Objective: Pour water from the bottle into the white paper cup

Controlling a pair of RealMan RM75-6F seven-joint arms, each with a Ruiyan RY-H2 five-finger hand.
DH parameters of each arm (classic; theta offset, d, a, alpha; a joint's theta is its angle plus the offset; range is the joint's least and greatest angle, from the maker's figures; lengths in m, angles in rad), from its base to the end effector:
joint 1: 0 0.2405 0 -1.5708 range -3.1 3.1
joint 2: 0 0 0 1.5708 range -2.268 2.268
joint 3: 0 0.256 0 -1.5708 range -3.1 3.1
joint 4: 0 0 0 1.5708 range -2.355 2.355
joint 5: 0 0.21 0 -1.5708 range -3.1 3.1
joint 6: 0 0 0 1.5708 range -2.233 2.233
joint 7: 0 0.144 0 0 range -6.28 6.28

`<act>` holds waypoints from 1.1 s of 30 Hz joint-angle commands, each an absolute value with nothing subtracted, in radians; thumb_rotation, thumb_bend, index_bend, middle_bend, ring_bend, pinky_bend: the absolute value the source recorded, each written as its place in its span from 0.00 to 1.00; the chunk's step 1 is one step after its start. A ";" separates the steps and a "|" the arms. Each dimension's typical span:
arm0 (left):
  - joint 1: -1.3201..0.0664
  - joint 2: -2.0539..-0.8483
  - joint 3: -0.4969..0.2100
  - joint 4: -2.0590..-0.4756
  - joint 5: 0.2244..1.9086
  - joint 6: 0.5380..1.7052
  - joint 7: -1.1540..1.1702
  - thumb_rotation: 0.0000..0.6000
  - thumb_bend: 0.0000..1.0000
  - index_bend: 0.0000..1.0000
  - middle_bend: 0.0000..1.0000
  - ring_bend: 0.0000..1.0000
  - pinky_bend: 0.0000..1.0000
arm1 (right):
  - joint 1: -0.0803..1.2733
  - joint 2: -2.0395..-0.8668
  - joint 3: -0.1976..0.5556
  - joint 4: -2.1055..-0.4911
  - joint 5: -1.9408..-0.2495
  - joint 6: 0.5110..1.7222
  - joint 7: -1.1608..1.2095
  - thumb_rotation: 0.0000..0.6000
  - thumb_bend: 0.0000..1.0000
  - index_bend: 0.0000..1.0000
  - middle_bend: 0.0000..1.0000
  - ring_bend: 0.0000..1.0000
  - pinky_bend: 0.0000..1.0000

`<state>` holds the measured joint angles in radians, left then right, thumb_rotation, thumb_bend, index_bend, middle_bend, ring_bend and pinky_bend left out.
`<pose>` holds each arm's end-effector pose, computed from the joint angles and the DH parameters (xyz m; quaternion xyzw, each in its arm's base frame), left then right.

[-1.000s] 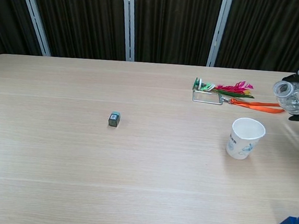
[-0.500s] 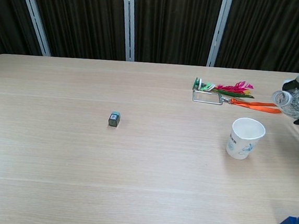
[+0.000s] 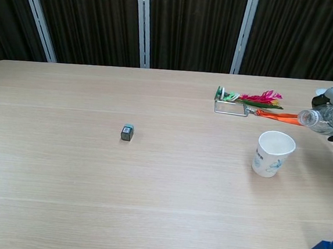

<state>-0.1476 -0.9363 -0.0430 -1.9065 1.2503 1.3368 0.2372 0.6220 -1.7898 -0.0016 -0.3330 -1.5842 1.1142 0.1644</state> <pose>-0.2920 0.1883 0.1774 -0.5993 -0.4363 -0.2803 0.6098 -0.3163 -0.3856 0.0398 0.7700 -0.1690 0.2666 0.5545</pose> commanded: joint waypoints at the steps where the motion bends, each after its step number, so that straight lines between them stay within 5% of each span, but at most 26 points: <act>1: -0.147 -0.937 -0.043 -1.906 1.249 1.339 0.238 1.00 0.00 0.00 0.00 0.00 0.00 | 0.624 -1.795 0.001 -0.329 -1.580 1.109 0.147 1.00 0.35 0.55 0.61 0.55 0.58; 33: -0.152 -0.941 -0.043 -1.908 1.234 1.335 0.254 1.00 0.00 0.00 0.00 0.00 0.00 | 0.631 -1.791 0.004 -0.357 -1.580 1.145 -0.040 1.00 0.35 0.55 0.61 0.56 0.59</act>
